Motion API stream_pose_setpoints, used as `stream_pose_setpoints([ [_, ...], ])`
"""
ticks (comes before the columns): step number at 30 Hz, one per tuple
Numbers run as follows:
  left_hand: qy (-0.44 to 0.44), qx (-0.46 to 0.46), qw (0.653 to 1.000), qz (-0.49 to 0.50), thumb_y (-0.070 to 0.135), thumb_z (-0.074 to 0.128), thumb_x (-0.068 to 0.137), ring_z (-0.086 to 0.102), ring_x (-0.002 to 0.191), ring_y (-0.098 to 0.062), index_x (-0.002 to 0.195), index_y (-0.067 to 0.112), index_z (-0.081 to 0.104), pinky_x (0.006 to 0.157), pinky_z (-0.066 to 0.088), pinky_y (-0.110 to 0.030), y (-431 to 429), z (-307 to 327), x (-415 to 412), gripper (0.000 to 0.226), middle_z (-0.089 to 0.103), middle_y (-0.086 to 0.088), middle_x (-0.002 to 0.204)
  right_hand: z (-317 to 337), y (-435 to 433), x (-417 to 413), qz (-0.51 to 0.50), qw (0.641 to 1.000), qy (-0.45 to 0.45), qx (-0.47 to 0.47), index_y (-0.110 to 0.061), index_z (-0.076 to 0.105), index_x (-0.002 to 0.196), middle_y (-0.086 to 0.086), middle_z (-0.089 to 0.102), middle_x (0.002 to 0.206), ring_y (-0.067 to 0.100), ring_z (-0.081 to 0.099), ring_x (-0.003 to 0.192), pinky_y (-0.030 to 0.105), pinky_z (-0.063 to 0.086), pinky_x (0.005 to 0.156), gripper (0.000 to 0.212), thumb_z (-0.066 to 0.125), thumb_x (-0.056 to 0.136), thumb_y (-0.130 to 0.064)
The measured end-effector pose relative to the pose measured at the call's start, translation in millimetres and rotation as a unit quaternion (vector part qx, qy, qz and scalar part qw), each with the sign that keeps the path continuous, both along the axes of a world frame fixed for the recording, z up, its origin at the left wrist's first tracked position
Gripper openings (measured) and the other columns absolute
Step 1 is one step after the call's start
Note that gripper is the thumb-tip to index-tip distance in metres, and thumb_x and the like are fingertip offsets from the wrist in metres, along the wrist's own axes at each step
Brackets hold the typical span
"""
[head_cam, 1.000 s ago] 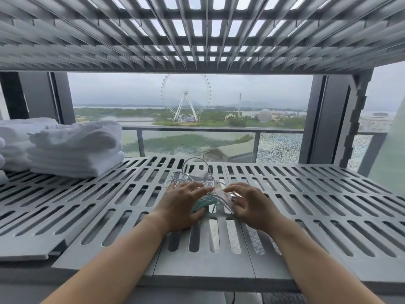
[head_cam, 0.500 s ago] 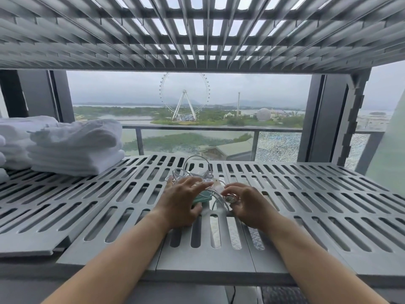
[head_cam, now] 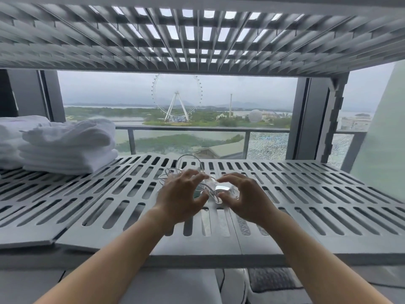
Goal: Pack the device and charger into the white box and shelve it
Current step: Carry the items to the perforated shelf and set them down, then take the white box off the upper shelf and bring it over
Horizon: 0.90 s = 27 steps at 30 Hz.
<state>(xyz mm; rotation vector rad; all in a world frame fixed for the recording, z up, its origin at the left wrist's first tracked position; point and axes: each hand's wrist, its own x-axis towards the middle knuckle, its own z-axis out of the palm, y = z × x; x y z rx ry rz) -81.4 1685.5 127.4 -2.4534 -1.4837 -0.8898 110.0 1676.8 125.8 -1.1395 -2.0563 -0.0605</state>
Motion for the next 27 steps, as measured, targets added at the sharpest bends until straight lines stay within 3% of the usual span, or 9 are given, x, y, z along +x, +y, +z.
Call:
stream_pose_setpoints([
  [6, -0.003, 0.033, 0.999, -0.007, 0.044, 0.050, 0.085, 0.055, 0.111, -0.018, 0.125, 0.032, 0.051, 0.088, 0.047, -0.036, -23.8, 3.6, 18.5, 0.041, 0.056, 0.004, 0.129, 3.1, -34.5, 16.3, -0.036, 0.998, 0.029, 0.032, -0.015, 0.062, 0.111, 0.003, 0.065, 0.114, 0.014, 0.060, 0.101, 0.020, 0.042, 0.088, 0.031, 0.067, 0.081, -0.024],
  [15, -0.045, 0.052, 0.994, -0.080, 0.043, 0.048, 0.086, 0.058, 0.105, -0.020, 0.116, 0.030, 0.055, 0.083, 0.049, -0.038, -91.2, 13.9, 93.0, 0.034, 0.059, 0.002, 0.122, 3.9, -130.4, 79.9, -0.123, 0.989, 0.058, 0.057, -0.016, 0.062, 0.109, 0.002, 0.064, 0.116, 0.014, 0.059, 0.103, 0.025, 0.046, 0.089, 0.027, 0.062, 0.085, -0.027],
  [18, -0.039, 0.060, 0.989, -0.127, 0.046, 0.042, 0.084, 0.059, 0.102, -0.021, 0.117, 0.028, 0.057, 0.083, 0.049, -0.039, -129.4, 12.2, 132.5, 0.040, 0.061, 0.002, 0.119, -1.6, -177.6, 112.6, -0.178, 0.979, 0.069, 0.068, -0.014, 0.063, 0.107, 0.003, 0.064, 0.113, 0.015, 0.059, 0.101, 0.021, 0.043, 0.085, 0.025, 0.060, 0.086, -0.027],
  [23, -0.018, 0.072, 0.972, -0.221, 0.042, 0.049, 0.085, 0.062, 0.097, -0.024, 0.117, 0.025, 0.059, 0.079, 0.047, -0.038, -193.3, 7.7, 207.3, 0.038, 0.063, 0.000, 0.116, -14.1, -263.2, 169.7, -0.271, 0.958, 0.068, 0.065, -0.015, 0.061, 0.110, 0.002, 0.062, 0.117, 0.015, 0.053, 0.111, 0.027, 0.041, 0.096, 0.026, 0.057, 0.088, -0.029],
  [27, -0.034, 0.066, 0.946, -0.315, 0.040, 0.053, 0.084, 0.061, 0.098, -0.022, 0.115, 0.027, 0.058, 0.077, 0.046, -0.035, -231.7, 5.6, 266.0, 0.034, 0.063, 0.003, 0.114, -17.1, -331.2, 207.0, -0.338, 0.936, 0.069, 0.063, -0.017, 0.061, 0.109, -0.001, 0.061, 0.113, 0.011, 0.052, 0.108, 0.017, 0.035, 0.094, 0.025, 0.058, 0.088, -0.029],
])
